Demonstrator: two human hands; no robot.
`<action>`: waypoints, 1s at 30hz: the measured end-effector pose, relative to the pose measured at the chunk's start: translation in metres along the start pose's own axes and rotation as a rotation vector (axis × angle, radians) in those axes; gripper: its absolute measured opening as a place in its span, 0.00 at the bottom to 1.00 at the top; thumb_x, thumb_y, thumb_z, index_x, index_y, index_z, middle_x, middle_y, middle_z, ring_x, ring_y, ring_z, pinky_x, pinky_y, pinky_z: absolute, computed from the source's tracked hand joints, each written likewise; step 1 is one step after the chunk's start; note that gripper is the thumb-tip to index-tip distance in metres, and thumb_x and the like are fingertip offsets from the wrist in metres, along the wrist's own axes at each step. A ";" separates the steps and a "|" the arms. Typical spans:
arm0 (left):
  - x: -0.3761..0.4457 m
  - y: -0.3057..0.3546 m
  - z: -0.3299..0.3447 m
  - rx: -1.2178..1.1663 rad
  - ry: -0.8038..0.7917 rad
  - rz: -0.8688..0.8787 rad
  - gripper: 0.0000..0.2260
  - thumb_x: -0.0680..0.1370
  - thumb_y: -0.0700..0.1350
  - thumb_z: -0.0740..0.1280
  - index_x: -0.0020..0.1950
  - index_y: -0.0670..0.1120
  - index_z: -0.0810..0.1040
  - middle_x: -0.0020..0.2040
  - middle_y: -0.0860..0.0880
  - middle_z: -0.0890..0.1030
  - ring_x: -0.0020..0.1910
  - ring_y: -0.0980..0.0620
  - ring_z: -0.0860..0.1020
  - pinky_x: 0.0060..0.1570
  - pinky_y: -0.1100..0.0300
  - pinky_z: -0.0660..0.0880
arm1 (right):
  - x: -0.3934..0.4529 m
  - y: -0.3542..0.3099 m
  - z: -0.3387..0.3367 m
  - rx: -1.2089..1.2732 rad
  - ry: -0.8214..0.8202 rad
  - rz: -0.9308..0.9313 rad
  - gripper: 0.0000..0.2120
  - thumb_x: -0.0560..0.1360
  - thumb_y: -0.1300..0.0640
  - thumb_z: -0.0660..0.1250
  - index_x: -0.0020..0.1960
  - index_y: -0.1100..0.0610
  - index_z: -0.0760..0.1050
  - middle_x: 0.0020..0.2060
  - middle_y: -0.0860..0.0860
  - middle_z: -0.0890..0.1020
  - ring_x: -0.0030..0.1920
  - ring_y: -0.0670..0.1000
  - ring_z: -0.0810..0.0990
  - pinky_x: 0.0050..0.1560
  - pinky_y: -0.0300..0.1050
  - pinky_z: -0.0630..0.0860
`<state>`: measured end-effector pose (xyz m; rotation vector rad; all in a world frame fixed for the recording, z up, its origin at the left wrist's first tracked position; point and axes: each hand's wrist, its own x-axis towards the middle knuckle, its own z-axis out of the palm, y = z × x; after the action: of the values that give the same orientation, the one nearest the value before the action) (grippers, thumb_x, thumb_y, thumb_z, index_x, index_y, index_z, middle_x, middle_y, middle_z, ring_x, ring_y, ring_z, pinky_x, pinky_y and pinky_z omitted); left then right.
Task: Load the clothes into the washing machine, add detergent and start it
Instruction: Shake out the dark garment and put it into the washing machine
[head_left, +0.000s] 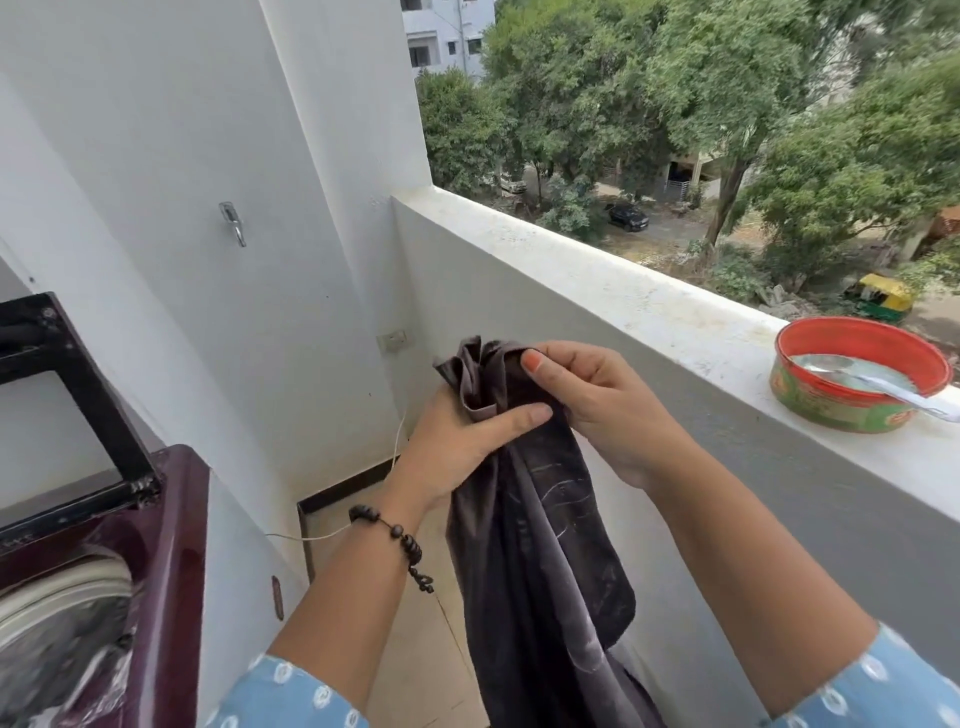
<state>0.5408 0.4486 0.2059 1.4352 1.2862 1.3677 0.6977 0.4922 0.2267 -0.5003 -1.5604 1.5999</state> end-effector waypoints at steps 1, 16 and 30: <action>0.001 0.000 -0.003 0.078 0.043 0.015 0.17 0.67 0.52 0.80 0.54 0.54 0.84 0.52 0.52 0.87 0.54 0.52 0.84 0.59 0.48 0.79 | -0.001 0.001 -0.002 0.015 -0.019 0.022 0.15 0.82 0.59 0.58 0.59 0.68 0.77 0.54 0.66 0.82 0.52 0.58 0.81 0.56 0.51 0.78; 0.012 0.011 -0.012 0.026 0.437 0.142 0.05 0.72 0.52 0.77 0.43 0.54 0.83 0.41 0.56 0.85 0.48 0.54 0.83 0.56 0.51 0.79 | -0.036 0.079 -0.029 -0.323 -0.180 0.465 0.23 0.70 0.61 0.77 0.61 0.56 0.74 0.56 0.53 0.83 0.55 0.53 0.83 0.55 0.47 0.81; 0.005 0.008 -0.033 -0.385 0.574 -0.018 0.06 0.81 0.41 0.67 0.46 0.49 0.81 0.43 0.54 0.87 0.48 0.55 0.84 0.61 0.51 0.78 | -0.023 0.036 -0.063 0.180 0.308 0.000 0.15 0.78 0.65 0.61 0.40 0.52 0.81 0.36 0.51 0.82 0.36 0.47 0.80 0.39 0.36 0.77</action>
<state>0.5093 0.4478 0.2195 0.7910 1.2695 1.9745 0.7491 0.5177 0.1765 -0.6146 -1.1766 1.5621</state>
